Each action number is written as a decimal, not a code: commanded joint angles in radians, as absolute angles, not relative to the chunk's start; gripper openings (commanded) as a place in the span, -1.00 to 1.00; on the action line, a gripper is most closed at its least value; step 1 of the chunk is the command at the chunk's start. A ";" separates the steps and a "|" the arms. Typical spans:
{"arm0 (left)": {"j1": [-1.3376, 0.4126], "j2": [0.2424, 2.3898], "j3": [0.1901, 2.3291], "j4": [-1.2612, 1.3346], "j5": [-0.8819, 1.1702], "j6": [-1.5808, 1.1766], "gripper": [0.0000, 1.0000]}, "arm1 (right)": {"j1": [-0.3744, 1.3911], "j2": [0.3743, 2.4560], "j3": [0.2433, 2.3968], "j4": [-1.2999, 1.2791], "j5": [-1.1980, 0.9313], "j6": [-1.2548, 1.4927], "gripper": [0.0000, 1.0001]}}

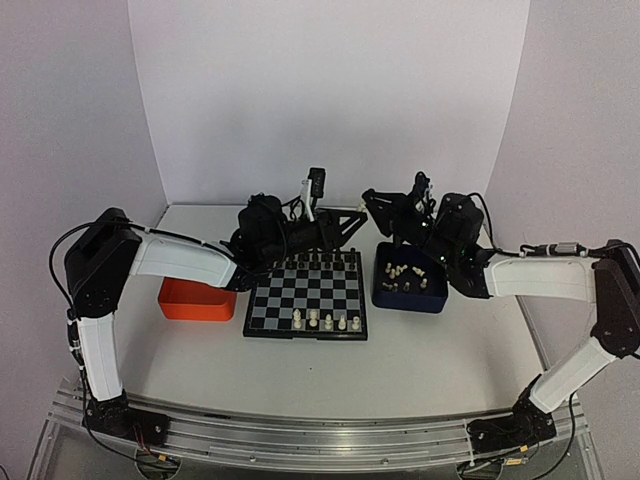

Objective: Set up the chess pieces on the board
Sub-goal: Place the chess piece in the storage box.

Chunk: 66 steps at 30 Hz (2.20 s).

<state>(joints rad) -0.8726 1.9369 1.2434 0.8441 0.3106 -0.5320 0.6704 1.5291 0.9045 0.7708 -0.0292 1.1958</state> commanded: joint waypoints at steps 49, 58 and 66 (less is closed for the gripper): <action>-0.877 1.808 1.394 0.270 0.489 -0.346 -1.00 | 0.520 1.216 1.012 -0.028 -0.456 0.295 0.48; -0.868 1.710 1.356 0.125 0.708 -0.256 -1.00 | 0.482 1.138 1.012 -0.348 -0.685 -0.177 0.58; -0.869 1.671 1.340 0.109 0.838 -0.215 -1.00 | 0.482 1.258 1.098 -0.361 -0.959 -0.137 0.45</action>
<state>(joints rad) -0.8734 1.7169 1.3457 0.1272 0.7395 -0.2586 0.4847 1.2134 1.0129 -0.3241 -0.7675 -0.1087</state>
